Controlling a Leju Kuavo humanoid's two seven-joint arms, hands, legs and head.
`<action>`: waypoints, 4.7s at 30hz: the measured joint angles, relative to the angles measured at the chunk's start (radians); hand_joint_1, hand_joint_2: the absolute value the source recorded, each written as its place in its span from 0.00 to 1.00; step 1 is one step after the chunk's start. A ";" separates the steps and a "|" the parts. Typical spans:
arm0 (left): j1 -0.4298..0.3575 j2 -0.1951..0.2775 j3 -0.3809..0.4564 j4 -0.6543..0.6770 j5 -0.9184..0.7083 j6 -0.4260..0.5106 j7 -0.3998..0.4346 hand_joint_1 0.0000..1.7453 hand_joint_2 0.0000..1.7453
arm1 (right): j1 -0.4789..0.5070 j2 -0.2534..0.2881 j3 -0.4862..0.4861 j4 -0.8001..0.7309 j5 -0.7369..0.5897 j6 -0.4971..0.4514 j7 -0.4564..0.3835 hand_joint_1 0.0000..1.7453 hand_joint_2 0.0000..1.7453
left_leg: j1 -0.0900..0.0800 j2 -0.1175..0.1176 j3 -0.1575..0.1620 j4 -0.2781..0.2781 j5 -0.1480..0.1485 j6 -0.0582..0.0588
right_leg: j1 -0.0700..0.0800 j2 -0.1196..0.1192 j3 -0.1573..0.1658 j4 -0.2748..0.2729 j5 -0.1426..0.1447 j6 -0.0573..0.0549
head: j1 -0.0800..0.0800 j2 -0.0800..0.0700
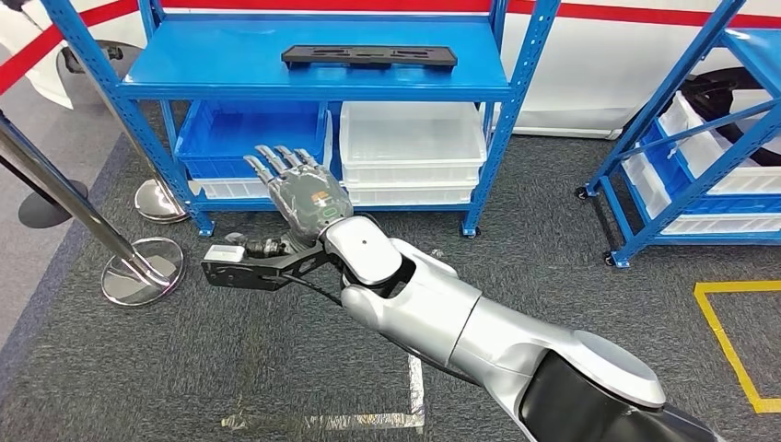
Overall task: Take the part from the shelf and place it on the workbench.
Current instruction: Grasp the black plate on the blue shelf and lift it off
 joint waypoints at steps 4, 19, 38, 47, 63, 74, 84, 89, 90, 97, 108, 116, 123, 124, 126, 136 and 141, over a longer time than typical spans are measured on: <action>0.000 0.000 0.000 0.000 0.001 0.008 0.003 0.00 0.00 | 0.005 -0.001 0.000 0.002 -0.014 0.009 -0.005 0.00 0.00 | -0.007 -0.001 0.005 0.000 -0.007 0.010 | -0.002 0.000 -0.105 0.177 -0.039 -0.002 | 0.001 0.000; 0.001 -0.005 0.001 0.000 -0.007 0.003 -0.001 0.00 0.00 | 0.012 0.000 0.000 0.012 -0.024 0.004 -0.022 0.00 0.00 | -0.005 -0.001 -0.129 0.261 -0.105 -0.044 | 0.004 0.004 0.062 -0.129 0.071 -0.052 | -0.009 0.000; -0.002 0.002 0.000 0.003 -0.047 -0.007 0.004 0.00 0.00 | 0.004 -0.021 0.000 0.014 0.053 -0.029 0.032 0.00 0.00 | -0.006 -0.032 0.028 -0.002 -0.023 0.006 | -0.004 0.018 -0.026 -0.027 0.086 -0.007 | 0.000 0.000; -0.010 -0.041 -0.019 0.003 -0.097 0.008 -0.033 0.00 0.00 | 0.004 -0.024 0.000 0.006 0.073 -0.008 0.049 0.00 0.00 | -0.002 -0.012 -0.054 0.159 -0.102 -0.035 | -0.010 0.018 0.052 -0.135 0.087 -0.038 | -0.007 0.000; -0.011 -0.047 -0.049 0.003 -0.126 -0.008 -0.011 0.00 0.00 | -0.009 -0.023 0.000 0.009 0.067 -0.004 0.016 0.00 0.00 | -0.002 -0.003 -0.018 -0.001 0.015 0.010 | -0.006 0.005 -0.035 0.114 -0.067 0.011 | -0.004 0.000; -0.008 -0.043 -0.069 0.003 -0.145 -0.004 0.011 0.00 0.00 | -0.015 -0.025 0.000 0.018 0.099 -0.005 0.019 0.00 0.00 | -0.008 -0.008 0.005 -0.002 -0.014 -0.020 | 0.002 0.008 0.042 -0.126 0.082 -0.031 | -0.005 0.000; -0.004 -0.038 -0.088 0.003 -0.147 -0.011 0.012 0.00 0.00 | -0.011 -0.026 0.000 0.018 0.104 0.005 0.025 0.00 0.00 | -0.004 -0.001 -0.059 0.046 0.038 -0.041 | -0.001 0.011 0.088 -0.127 0.046 -0.035 | -0.014 0.000; -0.008 -0.039 -0.093 0.003 -0.146 -0.013 0.007 0.00 0.00 | -0.015 -0.026 0.000 0.017 0.104 0.015 0.025 0.00 0.00 | -0.005 -0.003 -0.028 -0.008 0.029 -0.008 | 0.005 0.009 0.083 -0.115 0.026 -0.012 | -0.016 0.000; -0.007 -0.039 -0.093 0.003 -0.147 -0.014 0.006 0.00 0.00 | -0.017 -0.026 0.000 0.017 0.104 0.015 0.025 0.00 0.00 | -0.003 -0.003 -0.023 -0.011 0.027 -0.002 | 0.005 0.008 0.074 -0.092 0.013 -0.007 | -0.015 0.000; -0.007 -0.039 -0.094 0.003 -0.149 -0.014 0.004 0.00 0.00 | -0.012 -0.036 0.000 0.018 0.104 0.022 0.026 0.00 0.00 | -0.003 -0.004 0.007 -0.011 0.002 0.011 | -0.005 0.005 -0.065 0.102 0.004 0.001 | -0.013 0.000; -0.009 -0.038 -0.095 0.003 -0.151 -0.034 0.004 0.00 0.00 | -0.014 -0.041 0.000 0.017 0.104 0.027 0.029 0.00 0.00 | -0.002 -0.002 -0.067 0.162 -0.097 -0.037 | -0.001 0.007 0.051 -0.134 0.082 -0.047 | -0.018 0.000; -0.006 -0.037 -0.095 0.003 -0.155 -0.037 0.004 0.00 0.00 | -0.010 -0.041 0.000 0.017 0.104 0.027 0.030 0.00 0.00 | -0.009 -0.003 -0.027 0.003 0.031 -0.027 | 0.005 0.012 0.074 -0.115 0.044 -0.037 | -0.017 0.000; -0.007 -0.037 -0.095 0.003 -0.156 -0.050 -0.007 0.00 0.00 | -0.018 -0.042 0.000 0.017 0.104 0.035 0.030 0.00 0.00 | -0.002 -0.001 -0.003 -0.020 0.018 0.005 | 0.003 0.007 0.024 -0.009 -0.015 -0.003 | -0.012 0.000; -0.007 -0.037 -0.095 0.003 -0.156 -0.050 -0.008 0.00 0.00 | -0.019 -0.042 0.000 0.017 0.104 0.036 0.030 0.00 0.00 | -0.002 -0.001 -0.002 -0.019 0.018 0.007 | 0.002 0.007 0.012 0.015 -0.025 -0.002 | -0.012 0.000; -0.007 -0.037 -0.095 0.003 -0.156 -0.050 -0.008 0.00 0.00 | -0.019 -0.042 0.000 0.018 0.104 0.036 0.030 0.00 0.00 | -0.002 -0.001 -0.002 -0.019 0.017 0.007 | 0.001 0.007 0.009 0.019 -0.027 -0.001 | -0.012 0.000; -0.008 -0.033 -0.095 0.003 -0.159 -0.056 -0.011 0.00 0.00 | -0.014 -0.048 0.000 0.019 0.106 0.046 0.030 0.00 0.00 | 0.000 -0.004 0.012 -0.012 -0.005 -0.006 | -0.008 0.007 -0.036 0.035 0.010 0.001 | -0.011 0.000; -0.009 -0.029 -0.096 0.003 -0.161 -0.057 -0.011 0.00 0.00 | -0.020 -0.049 0.000 0.017 0.112 0.047 0.030 0.00 0.00 | 0.004 0.000 -0.004 0.055 -0.059 -0.044 | -0.012 0.009 0.038 -0.118 0.079 -0.032 | -0.018 0.000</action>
